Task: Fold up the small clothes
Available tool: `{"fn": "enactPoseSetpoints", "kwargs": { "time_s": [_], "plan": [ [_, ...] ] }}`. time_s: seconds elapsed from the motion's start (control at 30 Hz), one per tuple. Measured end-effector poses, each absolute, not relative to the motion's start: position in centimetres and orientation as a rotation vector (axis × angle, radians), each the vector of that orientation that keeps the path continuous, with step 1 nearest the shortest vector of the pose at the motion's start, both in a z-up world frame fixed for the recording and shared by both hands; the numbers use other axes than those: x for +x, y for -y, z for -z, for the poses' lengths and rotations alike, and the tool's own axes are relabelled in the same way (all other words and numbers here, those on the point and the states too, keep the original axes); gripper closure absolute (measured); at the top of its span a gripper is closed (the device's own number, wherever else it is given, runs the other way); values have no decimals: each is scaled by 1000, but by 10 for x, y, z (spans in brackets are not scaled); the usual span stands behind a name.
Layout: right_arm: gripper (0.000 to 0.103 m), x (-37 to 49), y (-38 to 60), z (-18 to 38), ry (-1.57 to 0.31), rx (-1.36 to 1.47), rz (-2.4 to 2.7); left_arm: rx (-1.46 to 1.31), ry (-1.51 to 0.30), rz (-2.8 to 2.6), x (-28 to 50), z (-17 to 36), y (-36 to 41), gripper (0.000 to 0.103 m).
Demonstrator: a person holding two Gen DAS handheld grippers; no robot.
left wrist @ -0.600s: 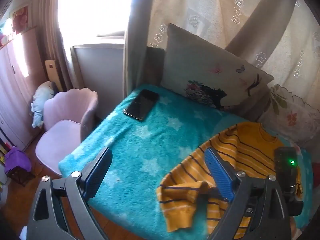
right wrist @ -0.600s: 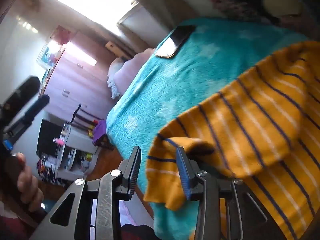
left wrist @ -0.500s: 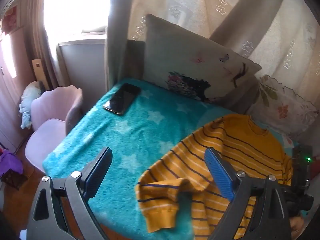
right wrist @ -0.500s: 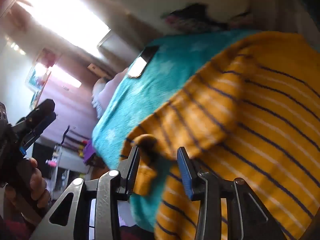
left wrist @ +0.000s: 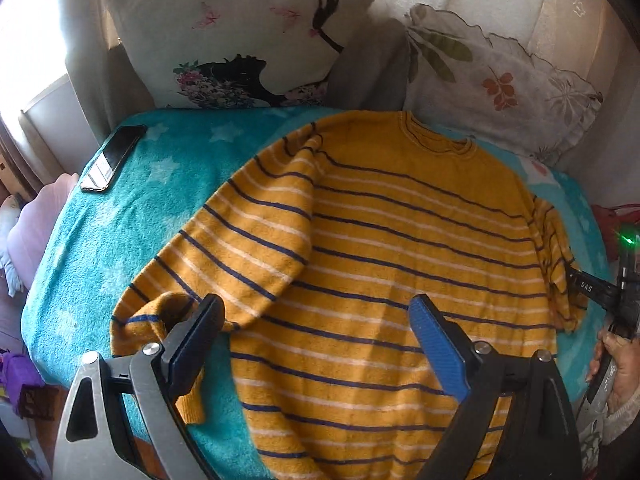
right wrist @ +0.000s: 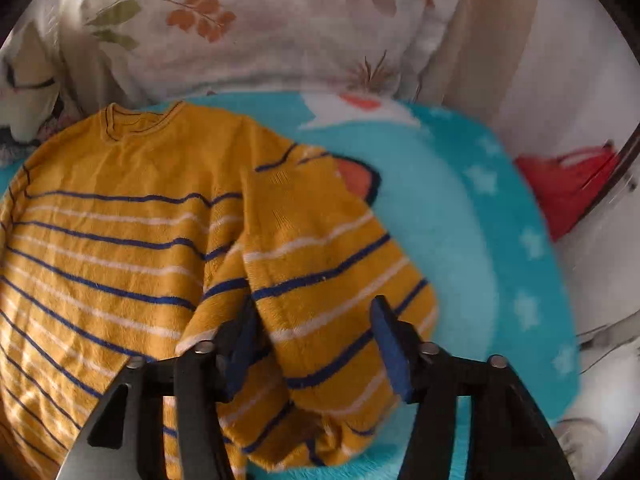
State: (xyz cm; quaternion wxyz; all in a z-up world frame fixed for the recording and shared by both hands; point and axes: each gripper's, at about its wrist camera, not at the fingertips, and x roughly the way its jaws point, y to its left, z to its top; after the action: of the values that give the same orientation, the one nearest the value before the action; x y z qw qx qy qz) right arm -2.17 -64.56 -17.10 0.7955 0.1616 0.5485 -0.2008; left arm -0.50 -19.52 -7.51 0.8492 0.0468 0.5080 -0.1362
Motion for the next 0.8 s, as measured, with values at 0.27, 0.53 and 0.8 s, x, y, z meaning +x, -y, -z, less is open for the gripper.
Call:
{"fn": "enactPoseSetpoints", "kwargs": {
  "time_s": [0.27,0.53,0.8],
  "plan": [
    [95,-91,749,142,-1070,518,663,109,-1029,253,-15,85,214,10],
    [81,-170,789,125,-984,700,771,125,-1067,253,-27,107,229,10],
    [43,-90,756,137,-926,748,365,140,-1044,241,-38,102,240,10]
  ]
}}
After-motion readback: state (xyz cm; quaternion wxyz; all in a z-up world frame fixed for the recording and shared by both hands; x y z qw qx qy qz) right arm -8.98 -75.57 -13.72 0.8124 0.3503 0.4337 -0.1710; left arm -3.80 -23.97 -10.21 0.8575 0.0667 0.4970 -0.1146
